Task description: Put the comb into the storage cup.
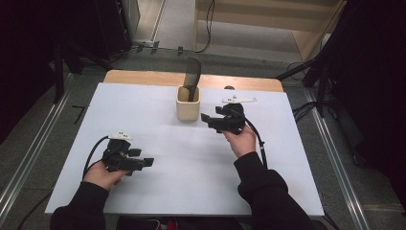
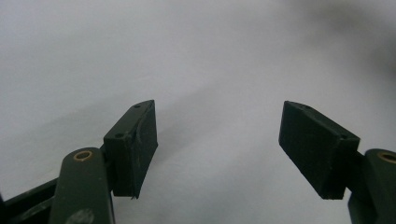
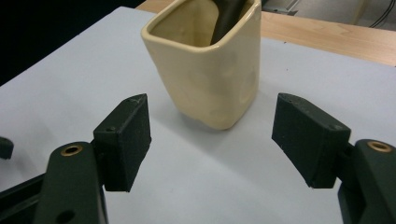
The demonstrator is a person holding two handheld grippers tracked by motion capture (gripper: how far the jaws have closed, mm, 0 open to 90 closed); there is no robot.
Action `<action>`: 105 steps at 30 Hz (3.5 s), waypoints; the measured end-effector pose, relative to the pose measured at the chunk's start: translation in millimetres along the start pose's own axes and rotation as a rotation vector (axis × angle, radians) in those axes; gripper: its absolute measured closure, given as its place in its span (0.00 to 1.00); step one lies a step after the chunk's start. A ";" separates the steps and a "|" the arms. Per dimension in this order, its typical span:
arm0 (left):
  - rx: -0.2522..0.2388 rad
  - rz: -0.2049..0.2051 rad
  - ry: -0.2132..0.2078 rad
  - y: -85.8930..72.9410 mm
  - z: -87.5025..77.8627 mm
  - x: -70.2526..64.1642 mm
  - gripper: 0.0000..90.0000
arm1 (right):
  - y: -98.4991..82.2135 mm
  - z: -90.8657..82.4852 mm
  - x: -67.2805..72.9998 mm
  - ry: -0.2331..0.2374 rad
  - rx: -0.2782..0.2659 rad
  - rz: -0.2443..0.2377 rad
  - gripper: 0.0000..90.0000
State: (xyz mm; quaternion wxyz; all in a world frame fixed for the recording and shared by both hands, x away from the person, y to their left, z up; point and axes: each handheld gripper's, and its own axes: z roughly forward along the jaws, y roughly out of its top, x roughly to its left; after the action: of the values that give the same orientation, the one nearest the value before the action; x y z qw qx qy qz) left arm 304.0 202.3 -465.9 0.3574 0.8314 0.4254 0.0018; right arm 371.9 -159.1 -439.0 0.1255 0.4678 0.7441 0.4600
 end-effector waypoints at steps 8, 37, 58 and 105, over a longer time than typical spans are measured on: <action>0.005 0.014 -0.005 2.5 2.4 -2.8 0.32 | -8.6 -10.0 4.9 0.030 0.016 -0.043 0.29; 0.010 0.033 -0.029 4.2 3.8 -5.7 0.32 | -46.8 -52.5 3.5 0.113 0.033 -0.096 0.28; 0.010 0.049 -0.040 4.2 3.7 -9.2 0.32 | -83.9 -74.9 -6.9 0.146 0.126 -0.108 0.26; 0.018 0.074 -0.053 -7.8 -3.7 -15.2 0.32 | -120.4 -122.2 -28.5 0.080 0.177 -0.067 0.25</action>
State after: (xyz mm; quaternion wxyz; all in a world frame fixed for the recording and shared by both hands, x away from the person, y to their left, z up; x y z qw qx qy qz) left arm 287.7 196.7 -463.3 0.3610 0.8495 0.3847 -0.0110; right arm 241.7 -268.4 -475.8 0.0692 0.4332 0.8015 0.4065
